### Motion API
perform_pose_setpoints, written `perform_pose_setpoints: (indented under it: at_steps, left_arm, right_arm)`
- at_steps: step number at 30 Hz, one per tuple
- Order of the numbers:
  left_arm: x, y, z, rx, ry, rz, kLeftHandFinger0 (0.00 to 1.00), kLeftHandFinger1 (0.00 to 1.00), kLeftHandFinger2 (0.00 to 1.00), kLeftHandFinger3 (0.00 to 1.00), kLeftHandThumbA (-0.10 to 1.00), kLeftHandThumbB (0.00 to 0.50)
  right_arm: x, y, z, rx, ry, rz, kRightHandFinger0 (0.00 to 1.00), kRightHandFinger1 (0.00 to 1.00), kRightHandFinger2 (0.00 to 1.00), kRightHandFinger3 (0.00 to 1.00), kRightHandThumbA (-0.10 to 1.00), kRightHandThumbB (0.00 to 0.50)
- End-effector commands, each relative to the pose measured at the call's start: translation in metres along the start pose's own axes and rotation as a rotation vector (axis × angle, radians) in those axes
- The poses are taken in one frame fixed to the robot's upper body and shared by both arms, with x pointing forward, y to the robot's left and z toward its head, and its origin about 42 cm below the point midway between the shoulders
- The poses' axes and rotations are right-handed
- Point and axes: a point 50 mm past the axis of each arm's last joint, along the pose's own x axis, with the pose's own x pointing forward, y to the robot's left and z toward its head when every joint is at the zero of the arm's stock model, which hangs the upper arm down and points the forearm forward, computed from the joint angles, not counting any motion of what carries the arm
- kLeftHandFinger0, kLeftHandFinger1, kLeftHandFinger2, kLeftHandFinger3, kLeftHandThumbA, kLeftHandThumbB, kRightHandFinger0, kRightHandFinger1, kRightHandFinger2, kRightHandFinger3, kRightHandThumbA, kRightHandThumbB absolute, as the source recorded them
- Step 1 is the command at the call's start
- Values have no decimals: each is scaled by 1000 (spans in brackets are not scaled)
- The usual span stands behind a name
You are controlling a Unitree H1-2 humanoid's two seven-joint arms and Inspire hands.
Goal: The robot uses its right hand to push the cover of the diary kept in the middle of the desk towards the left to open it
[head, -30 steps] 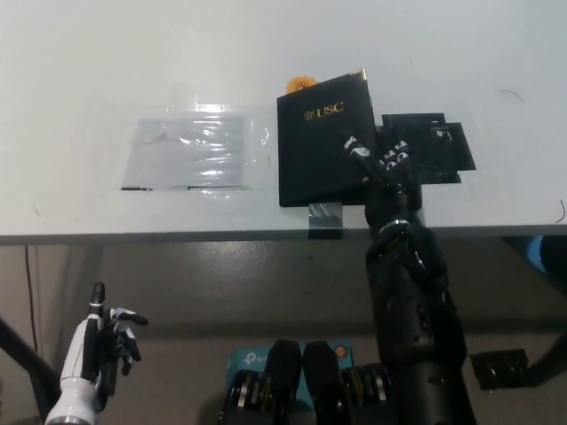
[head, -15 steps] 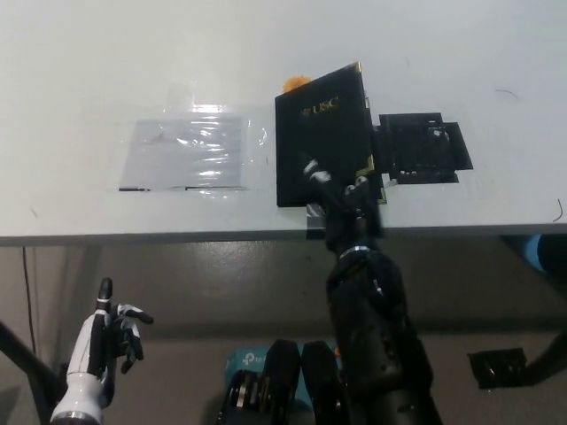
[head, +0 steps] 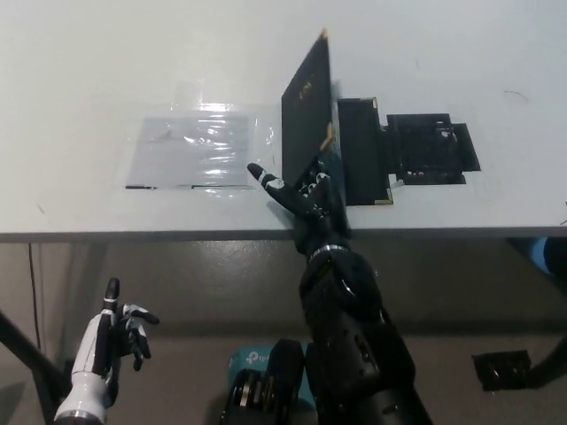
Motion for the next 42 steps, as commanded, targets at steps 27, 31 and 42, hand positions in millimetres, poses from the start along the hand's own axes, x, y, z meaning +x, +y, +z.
perform_pose_setpoints:
  at_steps: [27,31,42]
  left_arm:
    - [12,3,30,76,-75,-53,154,181,115,349,1000,451]
    - [13,3,31,87,-77,-59,109,155,93,331,1000,447]
    - [12,3,28,80,-70,-60,122,161,88,326,1000,447]
  right_arm:
    - [-9,30,-38,-1597,-144,547,0,69,187,1000,1000,438]
    - [-14,23,-51,-1758,-167,616,587,823,964,1000,1000,428]
    - [-13,12,-50,-1774,-93,611,0,62,236,1000,1000,417]
